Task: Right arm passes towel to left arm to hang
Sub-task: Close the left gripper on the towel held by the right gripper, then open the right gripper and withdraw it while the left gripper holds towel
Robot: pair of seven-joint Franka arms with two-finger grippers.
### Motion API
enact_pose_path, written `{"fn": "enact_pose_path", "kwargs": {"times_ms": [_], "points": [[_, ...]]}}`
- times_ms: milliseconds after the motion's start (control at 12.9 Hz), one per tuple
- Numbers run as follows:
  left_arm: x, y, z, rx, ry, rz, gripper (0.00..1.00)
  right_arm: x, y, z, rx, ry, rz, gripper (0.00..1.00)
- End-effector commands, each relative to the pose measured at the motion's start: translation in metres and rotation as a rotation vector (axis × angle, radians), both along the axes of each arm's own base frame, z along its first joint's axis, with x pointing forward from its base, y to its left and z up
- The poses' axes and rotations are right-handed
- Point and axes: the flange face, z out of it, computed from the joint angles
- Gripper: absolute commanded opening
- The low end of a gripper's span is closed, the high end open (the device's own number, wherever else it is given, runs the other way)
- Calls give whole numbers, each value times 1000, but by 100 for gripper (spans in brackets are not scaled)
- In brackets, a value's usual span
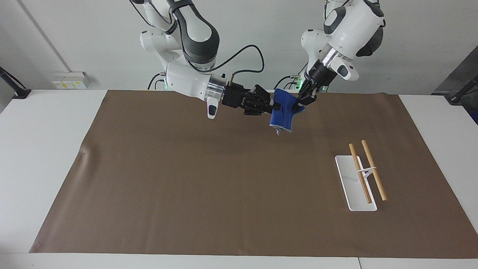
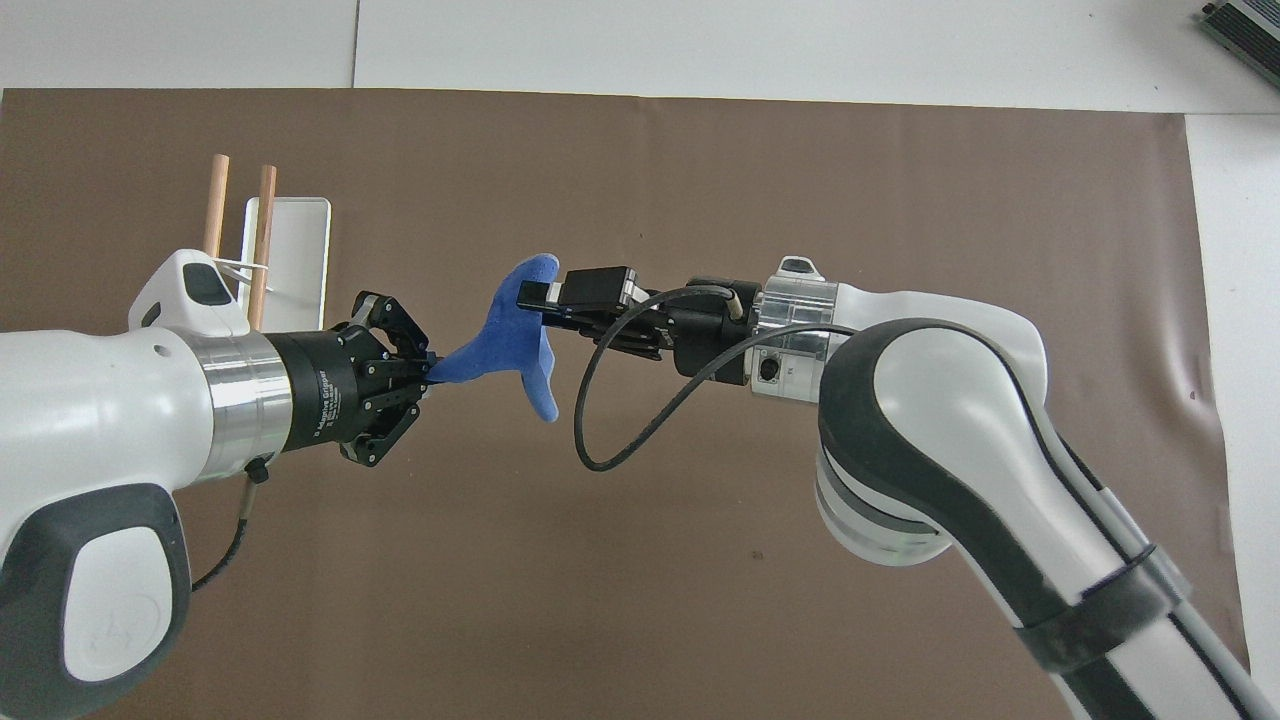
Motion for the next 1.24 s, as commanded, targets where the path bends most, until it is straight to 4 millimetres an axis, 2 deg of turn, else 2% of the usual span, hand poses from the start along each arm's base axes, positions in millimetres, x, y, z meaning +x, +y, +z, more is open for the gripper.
{"fn": "enact_pose_path", "kwargs": {"times_ms": [0,232,309,464,618,850,1005,1159], "points": [[-3,23,-6,148,-82,-196,0,10,-21,-8,-185,-102,26,100],[-1,37,-10,429,-248,-645,0,23,-46,-12,-486,-198,72,100],[0,40,-9,478,-278,-719,0,30,-58,-17,-581,-217,88,100],[8,58,-9,497,-290,-732,0,42,-88,-20,-749,-251,107,100],[15,67,-12,509,-307,-748,0,49,-114,-23,-886,-280,150,100],[23,68,-17,514,-324,-760,0,54,-142,-27,-1079,-229,134,100],[30,68,-19,519,-351,-746,0,53,-149,-13,-1171,-161,110,100],[48,84,-27,521,-342,-706,0,52,-157,1,-1216,-82,120,100]]}}
